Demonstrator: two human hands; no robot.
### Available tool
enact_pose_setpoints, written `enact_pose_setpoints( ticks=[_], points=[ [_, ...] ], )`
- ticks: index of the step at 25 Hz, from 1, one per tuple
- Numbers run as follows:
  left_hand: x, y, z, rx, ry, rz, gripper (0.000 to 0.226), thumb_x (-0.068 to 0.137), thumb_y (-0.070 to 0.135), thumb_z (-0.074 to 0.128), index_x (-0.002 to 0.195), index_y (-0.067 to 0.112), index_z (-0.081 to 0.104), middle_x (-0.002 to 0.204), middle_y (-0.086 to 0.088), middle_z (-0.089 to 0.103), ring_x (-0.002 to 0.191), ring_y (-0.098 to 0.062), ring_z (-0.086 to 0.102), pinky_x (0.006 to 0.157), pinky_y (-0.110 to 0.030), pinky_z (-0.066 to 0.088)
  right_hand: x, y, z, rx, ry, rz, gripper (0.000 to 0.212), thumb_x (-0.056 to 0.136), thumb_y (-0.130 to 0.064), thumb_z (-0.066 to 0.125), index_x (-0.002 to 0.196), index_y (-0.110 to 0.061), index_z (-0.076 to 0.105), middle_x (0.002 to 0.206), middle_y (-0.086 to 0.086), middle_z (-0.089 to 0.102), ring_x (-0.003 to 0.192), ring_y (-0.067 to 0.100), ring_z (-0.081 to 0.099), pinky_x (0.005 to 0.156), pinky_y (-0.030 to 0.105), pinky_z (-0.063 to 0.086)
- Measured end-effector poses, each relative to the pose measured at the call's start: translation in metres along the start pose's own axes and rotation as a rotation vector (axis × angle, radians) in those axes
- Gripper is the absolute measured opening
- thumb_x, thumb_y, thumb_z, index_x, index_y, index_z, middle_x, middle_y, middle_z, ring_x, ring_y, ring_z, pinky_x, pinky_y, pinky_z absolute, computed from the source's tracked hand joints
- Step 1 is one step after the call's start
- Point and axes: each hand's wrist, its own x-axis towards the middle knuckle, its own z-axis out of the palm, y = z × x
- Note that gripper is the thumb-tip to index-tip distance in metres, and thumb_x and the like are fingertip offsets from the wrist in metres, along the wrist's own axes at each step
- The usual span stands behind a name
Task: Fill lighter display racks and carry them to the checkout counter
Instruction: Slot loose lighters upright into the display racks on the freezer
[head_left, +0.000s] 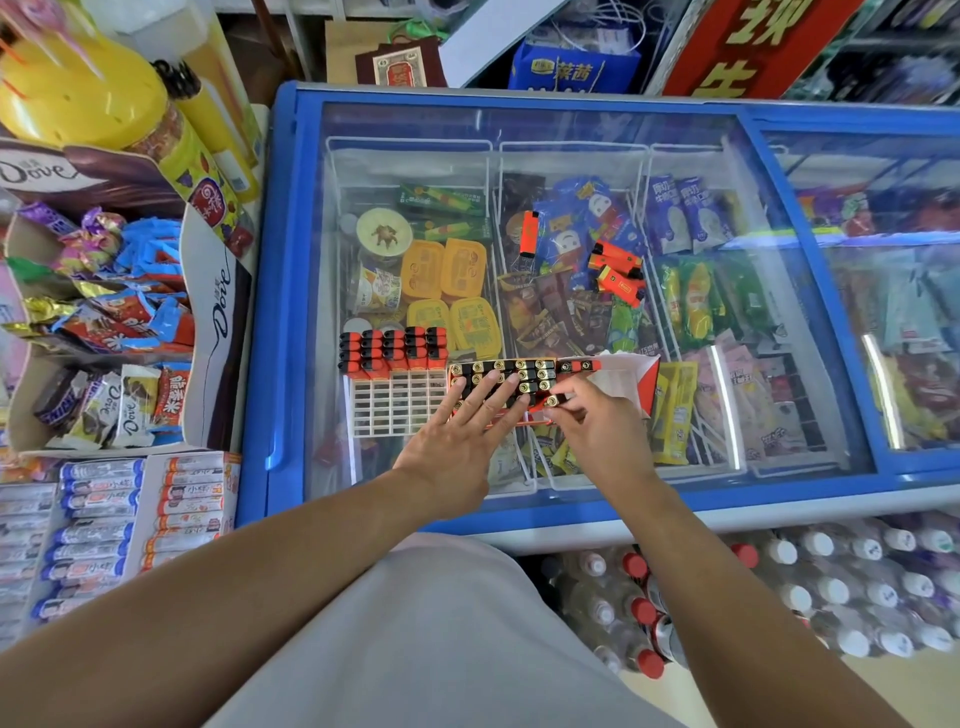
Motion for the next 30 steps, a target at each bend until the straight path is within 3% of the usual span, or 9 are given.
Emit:
enact_pose_setpoints(
  ticks=[2, 7, 12, 17, 20, 23, 27, 30],
  points=[
    [0.0, 0.0, -0.001, -0.006, -0.004, 0.004, 0.102, 0.096, 0.039, 0.05, 0.154, 0.017, -0.031, 0.159, -0.009, -0.039, 0.145, -0.029, -0.039, 0.122, -0.054, -0.014, -0.001, 0.0, 0.006, -0.05, 0.048, 0.006, 0.025, 0.091, -0.038, 0.07, 0.109, -0.021, 0.065, 0.088, -0.006, 0.076, 0.073, 0.015, 0.069, 0.057, 0.019, 0.039],
    [0.0, 0.0, 0.0, -0.004, -0.004, 0.007, 0.102, 0.097, 0.039, 0.05, 0.154, 0.017, -0.031, 0.16, -0.009, -0.039, 0.145, -0.029, -0.038, 0.123, -0.054, -0.012, -0.001, 0.006, 0.014, -0.161, 0.167, -0.06, 0.026, 0.086, -0.043, 0.074, 0.104, -0.024, 0.068, 0.084, -0.009, 0.074, 0.065, 0.01, 0.067, 0.056, 0.022, 0.044],
    [0.0, -0.002, 0.0, -0.004, 0.009, 0.011, 0.1, 0.097, 0.039, 0.049, 0.154, 0.018, -0.031, 0.16, -0.009, -0.039, 0.146, -0.029, -0.038, 0.123, -0.054, -0.013, -0.001, 0.008, 0.013, -0.139, 0.175, -0.083, 0.038, 0.083, -0.039, 0.078, 0.117, -0.028, 0.065, 0.092, -0.011, 0.072, 0.067, 0.008, 0.067, 0.057, 0.026, 0.052],
    [0.001, -0.003, 0.001, -0.012, 0.02, 0.015, 0.101, 0.098, 0.04, 0.049, 0.153, 0.019, -0.032, 0.159, -0.008, -0.04, 0.145, -0.028, -0.039, 0.122, -0.053, -0.015, 0.002, -0.001, -0.006, -0.063, 0.149, -0.08, 0.03, 0.087, -0.047, 0.072, 0.111, -0.028, 0.067, 0.094, -0.014, 0.07, 0.067, 0.004, 0.065, 0.06, 0.023, 0.052],
    [0.001, -0.004, 0.003, -0.017, 0.033, 0.024, 0.1, 0.097, 0.039, 0.049, 0.154, 0.019, -0.032, 0.159, -0.009, -0.04, 0.145, -0.027, -0.039, 0.122, -0.052, -0.017, 0.034, -0.016, -0.021, -0.007, 0.183, -0.129, 0.021, 0.096, -0.035, 0.064, 0.113, -0.022, 0.067, 0.1, -0.009, 0.071, 0.077, 0.005, 0.065, 0.069, 0.03, 0.057],
    [0.002, -0.008, 0.005, -0.036, 0.076, -0.013, 0.097, 0.097, 0.038, 0.047, 0.156, 0.018, -0.028, 0.16, -0.011, -0.039, 0.146, -0.029, -0.039, 0.123, -0.051, -0.014, 0.101, -0.039, -0.024, 0.001, 0.101, -0.042, 0.032, 0.099, -0.028, 0.06, 0.13, -0.021, 0.061, 0.119, -0.004, 0.065, 0.095, 0.008, 0.062, 0.086, 0.026, 0.051],
    [0.004, -0.024, 0.004, -0.071, 0.107, -0.085, 0.096, 0.1, 0.047, 0.044, 0.155, 0.012, -0.026, 0.161, -0.012, -0.037, 0.148, -0.028, -0.035, 0.125, -0.048, -0.006, 0.191, -0.052, 0.002, 0.044, -0.05, 0.14, 0.05, 0.101, -0.03, 0.057, 0.147, -0.014, 0.046, 0.148, 0.007, 0.05, 0.121, 0.022, 0.058, 0.087, 0.016, 0.037],
    [-0.001, -0.03, 0.007, -0.133, 0.113, -0.075, 0.094, 0.1, 0.044, 0.044, 0.156, 0.009, -0.023, 0.164, -0.009, -0.032, 0.15, -0.023, -0.032, 0.126, -0.043, -0.007, 0.253, -0.029, 0.03, 0.18, -0.054, 0.449, 0.063, 0.09, -0.057, 0.061, 0.129, -0.007, 0.06, 0.129, 0.012, 0.064, 0.116, 0.031, 0.061, 0.098, 0.036, 0.049]
  ],
)
